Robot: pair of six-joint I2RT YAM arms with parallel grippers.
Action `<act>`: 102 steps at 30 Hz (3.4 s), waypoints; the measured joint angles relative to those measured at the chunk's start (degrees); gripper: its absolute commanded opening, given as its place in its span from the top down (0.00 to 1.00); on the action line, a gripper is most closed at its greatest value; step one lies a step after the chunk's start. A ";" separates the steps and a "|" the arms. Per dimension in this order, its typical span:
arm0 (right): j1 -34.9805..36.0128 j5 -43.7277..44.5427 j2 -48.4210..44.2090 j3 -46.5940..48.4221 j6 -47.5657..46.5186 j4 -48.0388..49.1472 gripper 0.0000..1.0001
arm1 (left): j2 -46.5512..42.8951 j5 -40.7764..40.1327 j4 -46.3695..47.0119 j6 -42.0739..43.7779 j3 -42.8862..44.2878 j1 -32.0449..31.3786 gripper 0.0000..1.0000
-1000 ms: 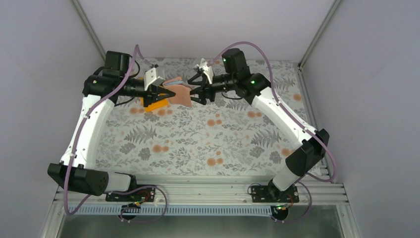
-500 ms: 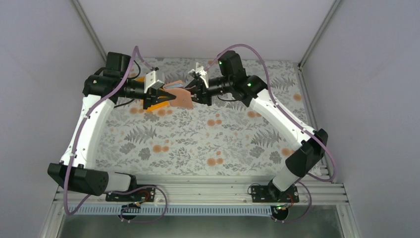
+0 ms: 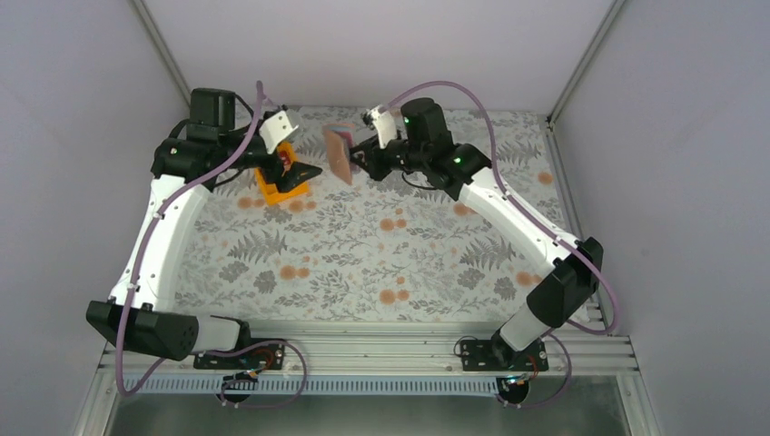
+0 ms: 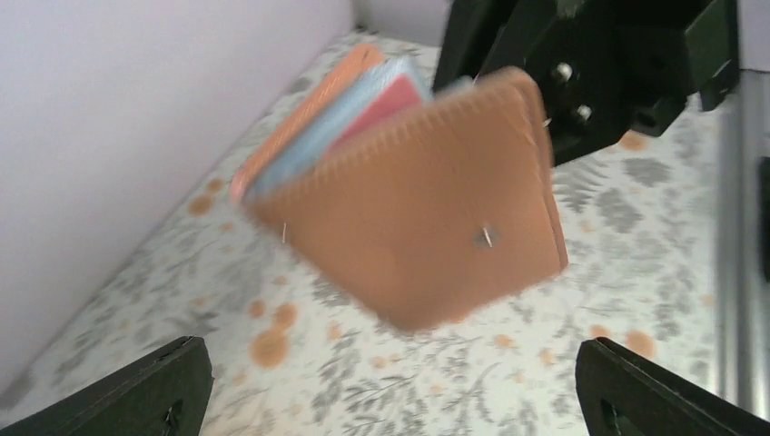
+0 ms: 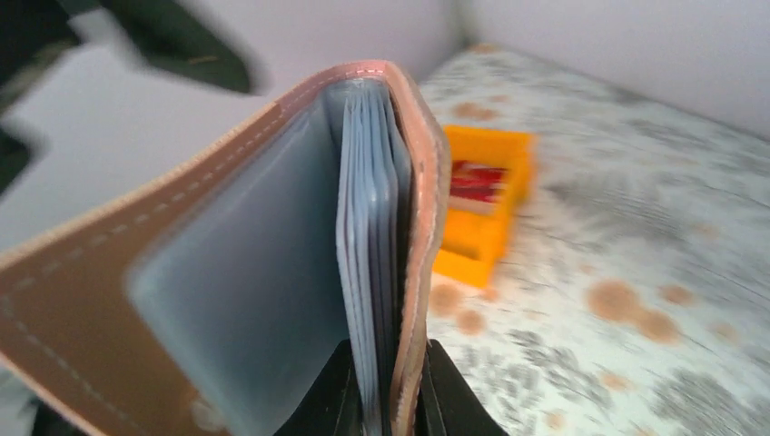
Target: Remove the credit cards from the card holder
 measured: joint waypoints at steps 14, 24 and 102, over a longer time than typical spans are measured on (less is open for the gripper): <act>14.23 46.07 -2.64 -1.38 17.77 4.81 0.96 | -0.74 -3.37 14.19 -19.93 -4.96 -0.02 0.00; 15.37 48.28 1.27 1.70 17.92 4.63 0.96 | -0.70 0.92 17.79 -25.07 -5.38 -0.20 0.00; 2.14 0.46 -0.72 4.63 -2.49 1.64 0.96 | -2.34 6.01 10.19 -14.23 -2.82 7.65 0.08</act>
